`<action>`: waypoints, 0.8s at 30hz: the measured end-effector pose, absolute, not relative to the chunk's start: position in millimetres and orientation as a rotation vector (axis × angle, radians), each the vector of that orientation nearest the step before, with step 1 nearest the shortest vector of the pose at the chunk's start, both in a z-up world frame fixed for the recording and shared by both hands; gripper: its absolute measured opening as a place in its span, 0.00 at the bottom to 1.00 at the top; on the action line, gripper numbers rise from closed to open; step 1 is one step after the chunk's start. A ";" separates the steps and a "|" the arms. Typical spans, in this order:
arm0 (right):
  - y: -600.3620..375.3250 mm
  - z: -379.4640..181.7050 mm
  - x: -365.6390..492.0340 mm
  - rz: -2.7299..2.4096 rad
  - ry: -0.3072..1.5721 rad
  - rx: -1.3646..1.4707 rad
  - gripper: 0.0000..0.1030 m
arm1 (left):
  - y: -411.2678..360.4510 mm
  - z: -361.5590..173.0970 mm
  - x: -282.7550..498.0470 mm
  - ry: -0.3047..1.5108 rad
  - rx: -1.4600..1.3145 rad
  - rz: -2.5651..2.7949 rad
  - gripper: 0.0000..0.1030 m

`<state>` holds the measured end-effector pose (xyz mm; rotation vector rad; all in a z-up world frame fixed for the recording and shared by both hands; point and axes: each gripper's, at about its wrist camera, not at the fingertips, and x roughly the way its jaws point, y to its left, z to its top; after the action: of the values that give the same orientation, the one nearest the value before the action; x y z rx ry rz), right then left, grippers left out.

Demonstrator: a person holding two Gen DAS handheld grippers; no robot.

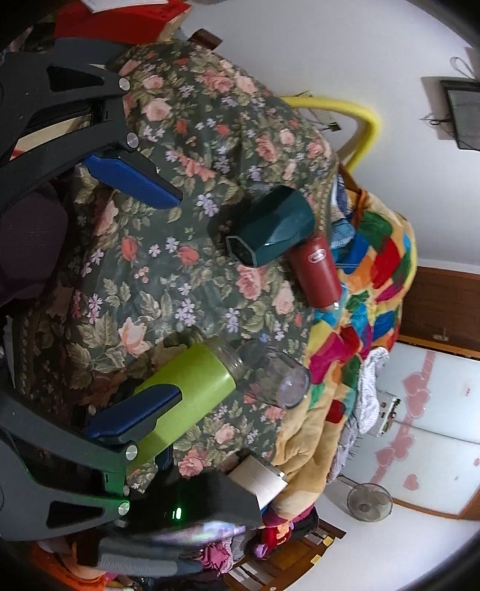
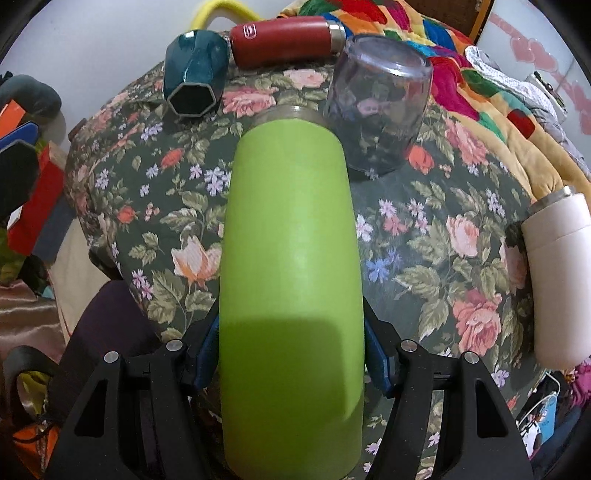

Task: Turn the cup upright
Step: 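Grasp the green bottle with the left tool while the right tool releases it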

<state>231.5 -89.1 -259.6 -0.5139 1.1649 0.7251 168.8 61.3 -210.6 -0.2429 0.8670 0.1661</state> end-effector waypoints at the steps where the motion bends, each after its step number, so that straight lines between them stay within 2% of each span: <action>1: -90.3 -258.1 230.3 0.729 1.164 -0.515 0.61 | 60.9 -212.6 170.8 0.880 -0.246 0.168 0.94; 7: -108.8 -228.7 217.2 0.746 1.100 -0.474 0.61 | 49.5 -216.8 183.7 0.930 -0.279 0.114 0.94; 13: -153.8 -180.9 206.3 0.638 0.948 -0.400 0.61 | 27.8 -220.0 203.0 0.991 -0.314 0.049 0.94; 21: -209.1 -139.5 193.2 0.504 0.801 -0.239 0.66 | 3.3 -244.9 234.6 1.126 -0.381 -0.008 0.94; 24: -226.7 -132.2 182.4 0.472 0.763 -0.200 0.66 | -0.6 -256.6 243.3 1.179 -0.400 0.003 0.90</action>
<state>182.4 -226.7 -132.2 -0.2004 0.7630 0.4719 243.3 -0.6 -256.6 -0.4002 1.1788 0.0026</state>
